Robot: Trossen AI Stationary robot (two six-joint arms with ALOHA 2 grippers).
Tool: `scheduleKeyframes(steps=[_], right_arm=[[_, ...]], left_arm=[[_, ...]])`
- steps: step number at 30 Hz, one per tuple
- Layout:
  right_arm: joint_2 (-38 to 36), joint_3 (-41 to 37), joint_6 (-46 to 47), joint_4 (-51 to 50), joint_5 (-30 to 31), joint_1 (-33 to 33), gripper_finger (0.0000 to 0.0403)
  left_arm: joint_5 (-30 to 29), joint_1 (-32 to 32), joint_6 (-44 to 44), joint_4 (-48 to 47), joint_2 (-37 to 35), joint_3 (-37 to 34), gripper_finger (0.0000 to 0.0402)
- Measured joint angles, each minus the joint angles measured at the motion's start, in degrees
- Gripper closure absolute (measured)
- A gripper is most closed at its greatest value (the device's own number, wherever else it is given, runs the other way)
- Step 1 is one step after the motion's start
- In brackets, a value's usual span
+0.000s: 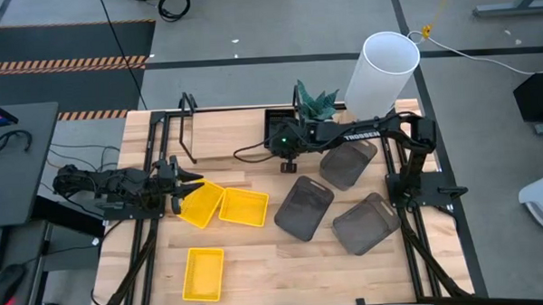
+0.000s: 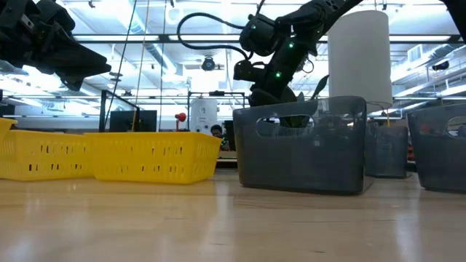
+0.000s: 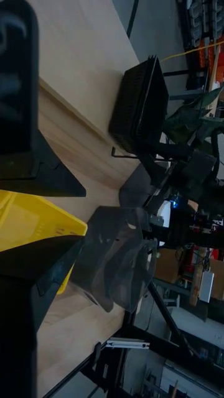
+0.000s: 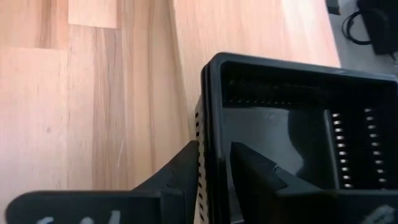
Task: Stack baskets on shelf by color
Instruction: Put the stacked black bins on the shelf, then stack the middle transparent black bin on the top transparent black bin
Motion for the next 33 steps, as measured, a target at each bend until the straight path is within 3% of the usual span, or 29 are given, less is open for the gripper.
scheduleKeyframes(steps=[9, 19, 33], right_arm=[[-0.07, 4.41, 0.24, -5.30, 3.79, 3.07, 0.0295], [-0.11, 6.47, 0.64, -3.15, 6.45, 9.85, 0.0295], [-0.11, 6.47, 9.56, -0.30, 3.18, 17.11, 0.0297]], left_arm=[[0.00, 0.00, 0.02, 0.02, 0.00, 0.00, 0.0285], [0.00, 0.01, 0.01, 0.01, 0.00, 0.00, 0.0285], [0.00, 0.01, 0.00, 0.00, 0.00, 0.00, 0.0285]])
